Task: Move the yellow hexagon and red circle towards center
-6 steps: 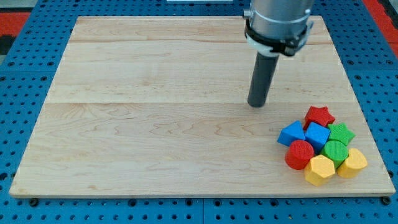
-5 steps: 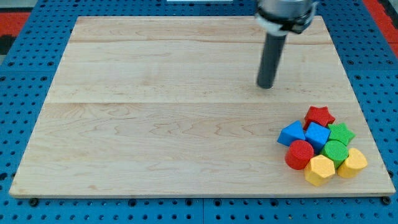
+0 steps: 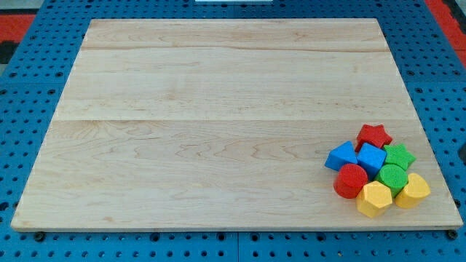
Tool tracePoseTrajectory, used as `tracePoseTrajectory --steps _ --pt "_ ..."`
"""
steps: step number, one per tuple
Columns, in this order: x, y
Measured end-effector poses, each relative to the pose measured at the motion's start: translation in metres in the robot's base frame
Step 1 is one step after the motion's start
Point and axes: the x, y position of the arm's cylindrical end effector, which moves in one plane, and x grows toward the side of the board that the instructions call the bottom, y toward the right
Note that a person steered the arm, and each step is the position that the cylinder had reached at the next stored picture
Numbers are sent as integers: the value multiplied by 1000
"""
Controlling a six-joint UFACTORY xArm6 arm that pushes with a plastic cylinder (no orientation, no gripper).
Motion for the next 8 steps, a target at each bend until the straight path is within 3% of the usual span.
tracePoseTrajectory --steps 3,8 --pt "80 -81" --pt "28 -196"
